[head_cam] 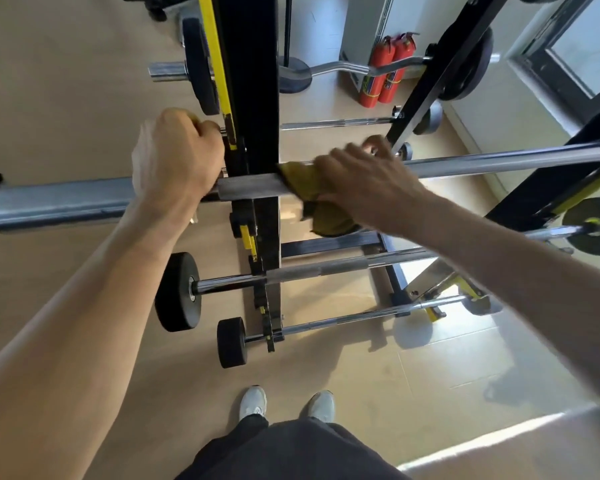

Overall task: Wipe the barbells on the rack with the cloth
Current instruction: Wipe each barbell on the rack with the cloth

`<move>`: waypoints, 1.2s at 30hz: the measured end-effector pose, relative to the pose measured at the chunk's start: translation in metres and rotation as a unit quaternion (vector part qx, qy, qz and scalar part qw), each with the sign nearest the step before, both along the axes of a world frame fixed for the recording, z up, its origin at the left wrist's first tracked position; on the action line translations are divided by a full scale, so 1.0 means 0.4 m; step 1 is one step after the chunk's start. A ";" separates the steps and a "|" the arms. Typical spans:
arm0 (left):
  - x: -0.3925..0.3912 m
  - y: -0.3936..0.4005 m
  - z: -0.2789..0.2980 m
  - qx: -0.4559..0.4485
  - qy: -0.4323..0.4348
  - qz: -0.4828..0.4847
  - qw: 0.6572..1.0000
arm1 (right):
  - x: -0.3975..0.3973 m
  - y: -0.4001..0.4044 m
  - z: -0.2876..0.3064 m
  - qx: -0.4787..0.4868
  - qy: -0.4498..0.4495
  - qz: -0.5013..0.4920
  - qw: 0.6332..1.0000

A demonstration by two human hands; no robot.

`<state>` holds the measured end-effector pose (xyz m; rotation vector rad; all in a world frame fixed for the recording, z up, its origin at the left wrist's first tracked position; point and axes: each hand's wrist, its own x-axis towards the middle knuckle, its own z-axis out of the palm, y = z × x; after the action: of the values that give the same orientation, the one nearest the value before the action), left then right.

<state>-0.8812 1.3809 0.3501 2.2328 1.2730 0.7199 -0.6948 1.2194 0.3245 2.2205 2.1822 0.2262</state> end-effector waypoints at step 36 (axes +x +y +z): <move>-0.005 0.015 -0.002 -0.011 0.002 -0.019 1.000 | -0.114 0.140 -0.007 -0.004 0.027 0.074 0.997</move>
<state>-0.8832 1.3869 0.3492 2.2360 1.2299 0.6858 -0.7406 1.2753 0.3217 2.0867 2.3731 0.1631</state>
